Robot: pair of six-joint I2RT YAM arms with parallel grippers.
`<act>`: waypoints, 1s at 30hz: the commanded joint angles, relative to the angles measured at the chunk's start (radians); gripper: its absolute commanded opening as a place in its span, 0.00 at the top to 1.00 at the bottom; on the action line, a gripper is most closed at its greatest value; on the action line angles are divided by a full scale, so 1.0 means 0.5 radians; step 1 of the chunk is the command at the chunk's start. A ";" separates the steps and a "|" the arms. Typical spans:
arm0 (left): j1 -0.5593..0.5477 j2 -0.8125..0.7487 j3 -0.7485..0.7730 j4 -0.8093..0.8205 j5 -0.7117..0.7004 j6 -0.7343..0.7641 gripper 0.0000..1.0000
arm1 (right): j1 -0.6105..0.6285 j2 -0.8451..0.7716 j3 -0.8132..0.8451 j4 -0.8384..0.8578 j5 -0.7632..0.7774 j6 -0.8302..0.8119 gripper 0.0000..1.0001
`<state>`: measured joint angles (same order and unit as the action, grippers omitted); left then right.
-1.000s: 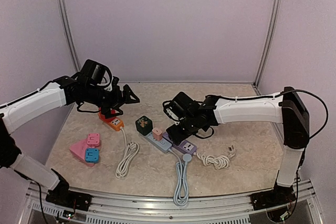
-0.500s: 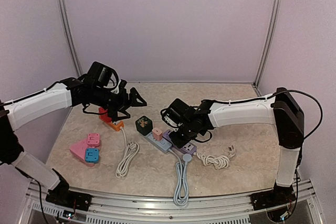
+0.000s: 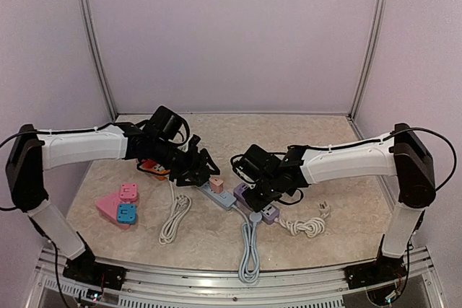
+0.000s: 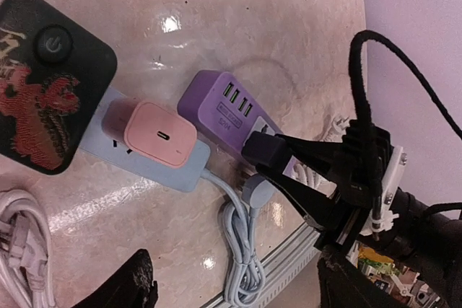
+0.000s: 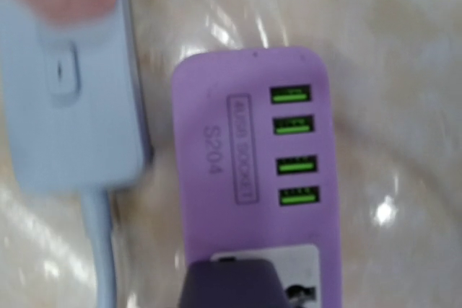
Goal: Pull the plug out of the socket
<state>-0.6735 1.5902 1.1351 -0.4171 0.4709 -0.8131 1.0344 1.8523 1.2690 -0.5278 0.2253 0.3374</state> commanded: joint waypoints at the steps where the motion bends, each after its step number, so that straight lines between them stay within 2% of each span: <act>1: -0.114 0.220 0.100 0.115 0.100 -0.008 0.35 | 0.065 -0.138 -0.177 -0.156 0.016 0.181 0.92; 6: -0.186 0.502 0.263 0.216 0.215 -0.057 0.63 | 0.094 -0.264 -0.328 -0.080 -0.018 0.346 0.92; 12: -0.242 0.769 0.511 0.225 0.229 -0.068 0.79 | 0.100 -0.304 -0.357 -0.008 -0.002 0.447 0.92; 24: -0.282 1.082 0.607 0.393 0.257 -0.184 0.90 | 0.084 -0.193 -0.249 0.065 0.168 0.577 0.95; 30: -0.297 1.172 0.734 0.321 0.223 -0.138 0.93 | 0.056 -0.143 -0.201 0.110 0.194 0.533 0.95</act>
<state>-0.8104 2.1235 1.4628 -0.2230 0.5991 -0.8974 1.0710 1.7569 1.1416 -0.5026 0.2935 0.5941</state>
